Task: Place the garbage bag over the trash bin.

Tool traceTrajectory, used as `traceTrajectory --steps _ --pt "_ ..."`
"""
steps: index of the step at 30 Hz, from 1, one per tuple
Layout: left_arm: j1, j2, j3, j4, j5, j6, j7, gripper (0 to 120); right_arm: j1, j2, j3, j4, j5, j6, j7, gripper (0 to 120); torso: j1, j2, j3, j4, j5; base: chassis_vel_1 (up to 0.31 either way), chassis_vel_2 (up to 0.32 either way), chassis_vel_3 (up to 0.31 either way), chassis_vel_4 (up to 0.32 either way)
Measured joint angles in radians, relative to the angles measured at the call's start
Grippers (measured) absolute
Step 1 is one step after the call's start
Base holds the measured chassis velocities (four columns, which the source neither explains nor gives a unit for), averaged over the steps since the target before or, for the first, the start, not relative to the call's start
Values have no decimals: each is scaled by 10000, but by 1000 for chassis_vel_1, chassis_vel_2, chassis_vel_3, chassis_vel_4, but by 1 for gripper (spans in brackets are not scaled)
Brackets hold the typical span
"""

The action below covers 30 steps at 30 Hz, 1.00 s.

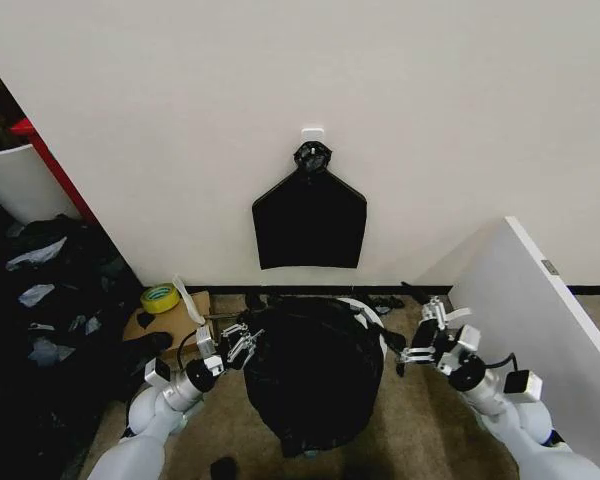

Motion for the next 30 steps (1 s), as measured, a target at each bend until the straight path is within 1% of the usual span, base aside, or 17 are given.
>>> traceTrajectory --steps 8,12,14,16,19,20,21,22,23,24,25,26,29,30 --pt "71 14 -93 -86 4 9 325 5 -76 42 -65 56 -951 51 805 100 0 0 0 0 0 0 0 0 0" --pt "97 16 -149 -129 39 46 462 5 -72 34 -57 -6 -1592 82 1842 100 0 0 0 0 1 0 0 0 0" --pt "101 19 -165 -129 83 46 468 5 -69 17 -63 9 -1691 81 2208 100 0 0 0 -1 2 0 0 0 0" --pt "101 16 -171 -129 131 32 437 5 -69 3 -74 38 -1615 81 2264 100 0 0 0 -1 1 0 0 0 0" --pt "103 -1 -168 -130 237 -58 236 5 -66 -18 -103 125 -779 84 1830 100 0 0 0 -1 1 0 0 0 0" --pt "119 -14 -145 -153 275 -106 28 5 -39 -26 -104 150 -119 81 1320 100 0 0 0 -1 1 0 0 0 0" --pt "121 -16 -143 -156 278 -109 9 5 -35 -27 -104 152 -76 80 1279 100 0 0 0 -1 1 0 0 0 0" --pt "169 -52 -80 -250 414 -188 -530 5 80 -30 -71 157 1089 15 506 100 0 0 0 -1 2 0 0 0 0" --pt "169 -52 -80 -250 414 -188 -530 5 80 -30 -71 157 1089 15 506 100 0 0 0 -1 2 0 0 0 0" --pt "214 -78 -36 -336 535 -209 -929 5 149 -30 -40 157 1608 -45 323 100 0 0 0 0 2 0 0 0 0" --pt "223 -81 -27 -353 559 -212 -1004 5 168 -30 -29 157 1763 -68 288 100 0 0 0 0 1 0 0 0 0" --pt "310 -108 57 -511 728 -204 -1707 5 250 -30 15 157 2341 -173 190 100 0 0 0 -1 1 0 0 0 0" --pt "452 -139 225 -756 779 -62 -2517 5 364 -28 136 49 2809 -369 90 100 0 0 0 1 0 0 0 0 0" --pt "452 -139 225 -756 779 -62 -2517 5 364 -28 136 49 2809 -369 90 100 0 0 0 1 0 0 0 0 0"
